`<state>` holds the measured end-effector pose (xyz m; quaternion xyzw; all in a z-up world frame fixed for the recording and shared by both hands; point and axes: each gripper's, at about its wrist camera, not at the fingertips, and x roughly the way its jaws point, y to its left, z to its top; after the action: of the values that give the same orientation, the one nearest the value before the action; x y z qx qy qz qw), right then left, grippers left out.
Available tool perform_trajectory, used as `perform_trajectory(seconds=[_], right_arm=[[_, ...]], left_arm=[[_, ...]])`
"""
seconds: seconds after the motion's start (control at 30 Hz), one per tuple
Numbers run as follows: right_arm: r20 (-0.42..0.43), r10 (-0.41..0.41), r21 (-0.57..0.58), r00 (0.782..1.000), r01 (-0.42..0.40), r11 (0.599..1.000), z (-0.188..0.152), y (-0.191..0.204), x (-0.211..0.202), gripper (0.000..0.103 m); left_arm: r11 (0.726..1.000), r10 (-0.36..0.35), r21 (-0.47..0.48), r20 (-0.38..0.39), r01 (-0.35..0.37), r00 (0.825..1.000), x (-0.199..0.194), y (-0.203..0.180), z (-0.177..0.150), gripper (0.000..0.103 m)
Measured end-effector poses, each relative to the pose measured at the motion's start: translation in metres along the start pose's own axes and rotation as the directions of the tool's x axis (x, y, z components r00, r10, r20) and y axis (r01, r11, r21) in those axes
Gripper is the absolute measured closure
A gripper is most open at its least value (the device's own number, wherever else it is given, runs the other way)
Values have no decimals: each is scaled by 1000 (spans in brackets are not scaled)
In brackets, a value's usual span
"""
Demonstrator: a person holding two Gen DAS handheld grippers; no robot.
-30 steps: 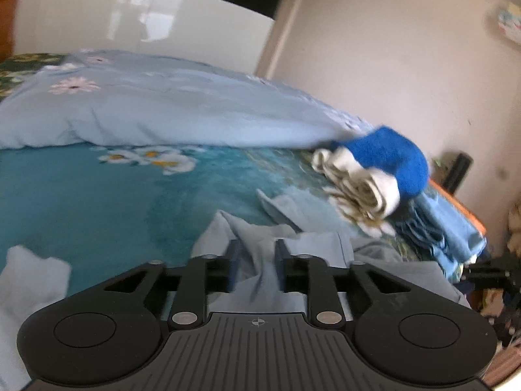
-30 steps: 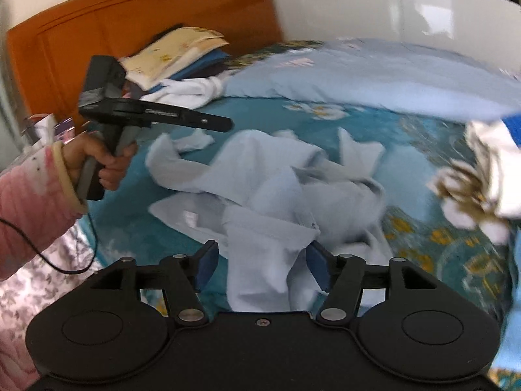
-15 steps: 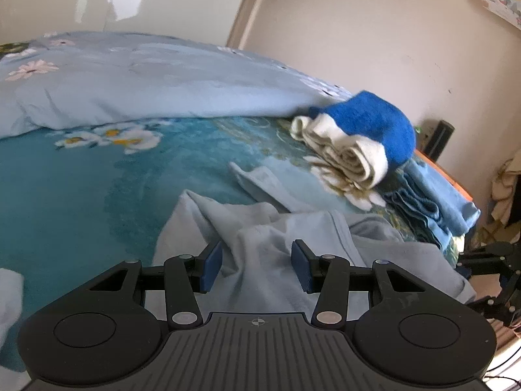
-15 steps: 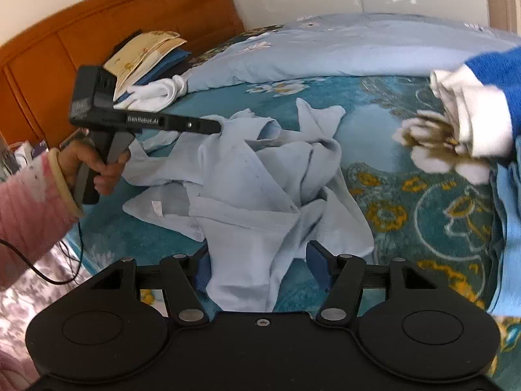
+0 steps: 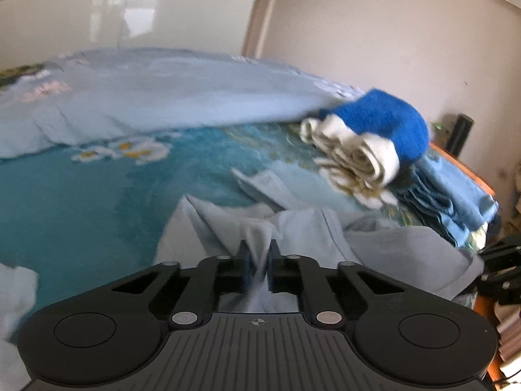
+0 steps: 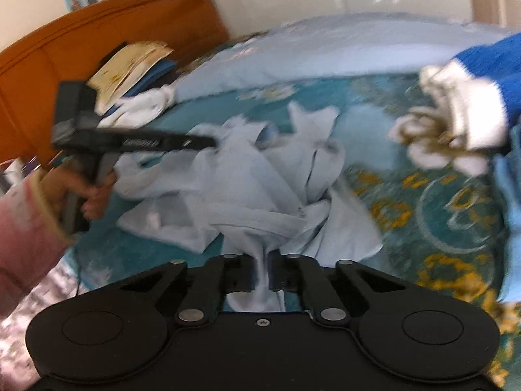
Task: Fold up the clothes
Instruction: 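Lift the shirt by the collar with both grippers, holding it up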
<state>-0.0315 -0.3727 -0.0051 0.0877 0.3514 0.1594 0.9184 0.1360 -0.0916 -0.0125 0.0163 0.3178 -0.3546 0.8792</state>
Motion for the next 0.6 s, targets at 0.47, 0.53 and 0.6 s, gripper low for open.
perform_trajectory(seconds=[0.47,0.53,0.6], right_arm=[[466,-293,-30,835,345,938,131,35,-59,100],[519,-289,-54,805,368,928,149,51,-66,100],[562,-282,-77,777,389,918,162,66,-73,100]], left_arm=[[951,270,10,454,-308,849,-130,-22,93,98],[939,293,9,504,-344,813,-152,-25,105,98],[926,317,-2,546,-378,775,-175,-29,117,98]])
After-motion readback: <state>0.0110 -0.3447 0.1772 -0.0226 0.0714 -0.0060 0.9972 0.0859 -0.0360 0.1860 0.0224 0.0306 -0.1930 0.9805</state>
